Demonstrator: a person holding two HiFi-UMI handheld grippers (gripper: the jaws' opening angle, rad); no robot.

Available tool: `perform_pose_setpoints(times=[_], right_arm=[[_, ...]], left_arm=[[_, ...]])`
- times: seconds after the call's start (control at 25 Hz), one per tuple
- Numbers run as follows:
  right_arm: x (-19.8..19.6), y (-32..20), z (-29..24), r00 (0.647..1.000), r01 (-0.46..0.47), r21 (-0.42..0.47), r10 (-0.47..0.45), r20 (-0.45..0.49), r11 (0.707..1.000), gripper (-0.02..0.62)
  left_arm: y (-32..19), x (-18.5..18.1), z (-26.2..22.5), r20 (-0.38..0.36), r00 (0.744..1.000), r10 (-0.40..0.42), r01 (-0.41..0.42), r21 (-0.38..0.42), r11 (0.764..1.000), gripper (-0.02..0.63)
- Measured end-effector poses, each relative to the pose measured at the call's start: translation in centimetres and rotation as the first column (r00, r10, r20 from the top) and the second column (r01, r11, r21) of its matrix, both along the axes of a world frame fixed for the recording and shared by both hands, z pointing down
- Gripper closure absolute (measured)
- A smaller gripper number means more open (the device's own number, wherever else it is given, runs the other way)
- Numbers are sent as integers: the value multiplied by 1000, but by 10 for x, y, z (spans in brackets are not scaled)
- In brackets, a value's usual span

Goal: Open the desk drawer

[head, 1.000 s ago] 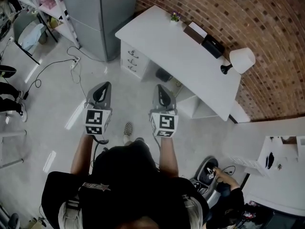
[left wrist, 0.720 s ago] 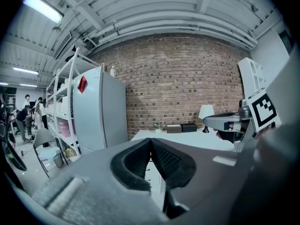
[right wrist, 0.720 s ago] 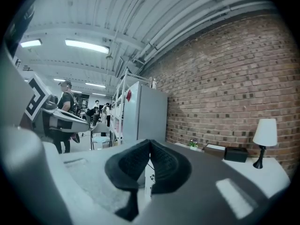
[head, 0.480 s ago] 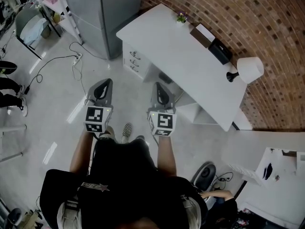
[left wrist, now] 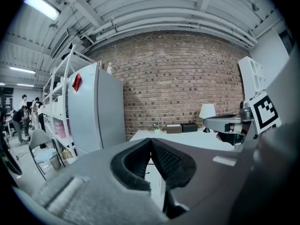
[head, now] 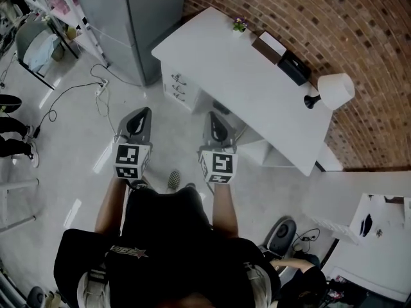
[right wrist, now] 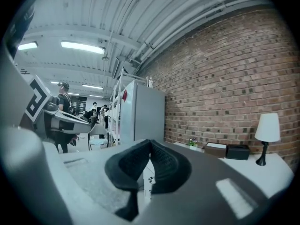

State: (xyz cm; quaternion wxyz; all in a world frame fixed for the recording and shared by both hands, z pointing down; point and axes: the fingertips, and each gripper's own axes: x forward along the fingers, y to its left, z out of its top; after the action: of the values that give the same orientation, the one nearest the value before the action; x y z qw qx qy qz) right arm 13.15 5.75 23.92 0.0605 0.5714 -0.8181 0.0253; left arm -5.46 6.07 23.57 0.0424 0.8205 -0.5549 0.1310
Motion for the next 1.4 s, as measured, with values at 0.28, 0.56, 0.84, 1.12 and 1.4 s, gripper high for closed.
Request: perform_pose_setpoints(times=[0.28, 0.56, 0.84, 1.12, 1.4], right_arm=[[-9, -29, 8, 997, -72, -27, 72, 0, 997, 591], [-28, -61, 32, 988, -151, -83, 151, -7, 985, 591], [-44, -101, 72, 972, -235, -142, 234, -28, 961, 591], [-55, -135, 125, 958, -285, -199, 288, -17, 938, 591], [-62, -160, 193, 951, -303, -252, 307, -23, 919, 591]], left_arm=[[-43, -8, 9, -2, 997, 74, -74, -20, 997, 595], [-95, -24, 30, 4, 988, 153, -153, -64, 986, 595], [-146, -41, 73, 2, 973, 232, -229, -144, 963, 595], [-189, -40, 131, -8, 956, 294, -290, -197, 937, 595], [-225, -37, 198, -37, 953, 300, -300, -233, 925, 595]])
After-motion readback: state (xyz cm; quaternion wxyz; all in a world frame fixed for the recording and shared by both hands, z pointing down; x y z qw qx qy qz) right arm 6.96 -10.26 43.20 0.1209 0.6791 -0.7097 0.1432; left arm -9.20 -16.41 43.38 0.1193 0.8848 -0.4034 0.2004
